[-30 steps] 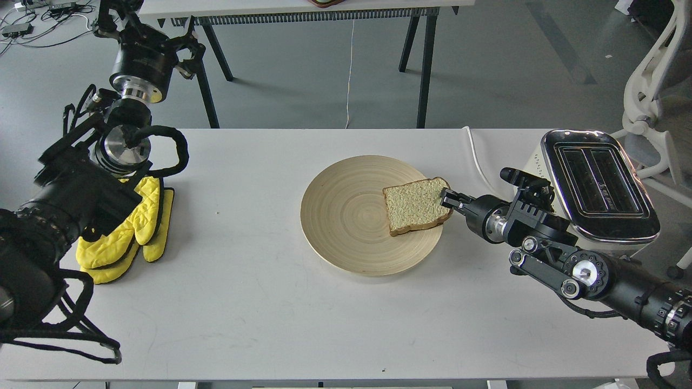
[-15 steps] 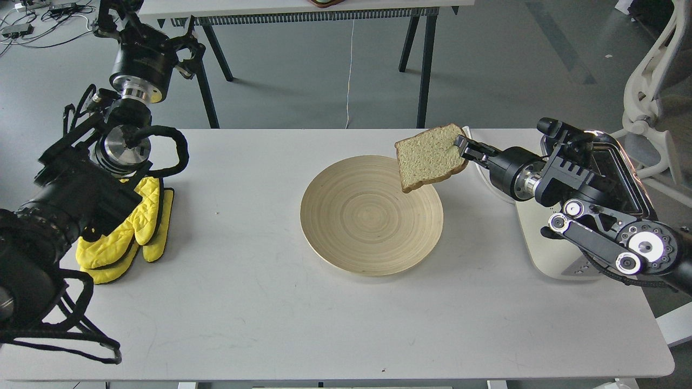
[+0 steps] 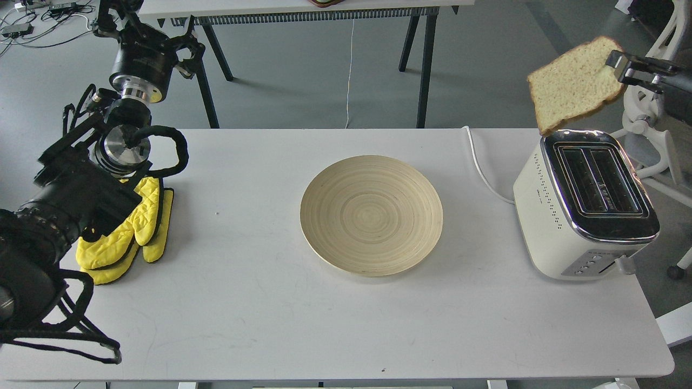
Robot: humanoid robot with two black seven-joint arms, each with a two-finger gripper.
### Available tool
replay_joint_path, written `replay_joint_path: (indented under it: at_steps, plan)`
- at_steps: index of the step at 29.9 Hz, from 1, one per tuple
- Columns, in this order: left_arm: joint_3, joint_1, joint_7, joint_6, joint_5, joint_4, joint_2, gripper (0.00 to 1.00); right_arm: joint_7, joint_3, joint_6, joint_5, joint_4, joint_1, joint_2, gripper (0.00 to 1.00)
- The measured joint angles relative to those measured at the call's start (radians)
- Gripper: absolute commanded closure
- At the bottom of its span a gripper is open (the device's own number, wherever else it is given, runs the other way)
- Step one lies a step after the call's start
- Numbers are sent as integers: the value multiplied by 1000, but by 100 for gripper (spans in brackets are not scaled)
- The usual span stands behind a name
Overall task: Put bread in toaster with right arm
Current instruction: 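Lift the bread slice with the right gripper up over the toaster, then lower the bread slice into the toaster slot and release it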
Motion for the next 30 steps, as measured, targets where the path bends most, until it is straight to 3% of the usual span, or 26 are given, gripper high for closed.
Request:
replay_joint_path:
  at_steps: [5,9,17,30]
  plan:
    - [0,0,0,0,0,0,0,0,11,-10,46,-9,60,-10,-147,100]
    - [0,0,0,0,0,0,0,0,22,-67,53,-15,72,-16,-186,100]
    - [2,0,0,0,0,0,0,0,24,-174,29,-27,53,-21,-130,100]
    - [3,0,0,0,0,0,0,0,14,-186,24,-32,15,-51,-48,100]
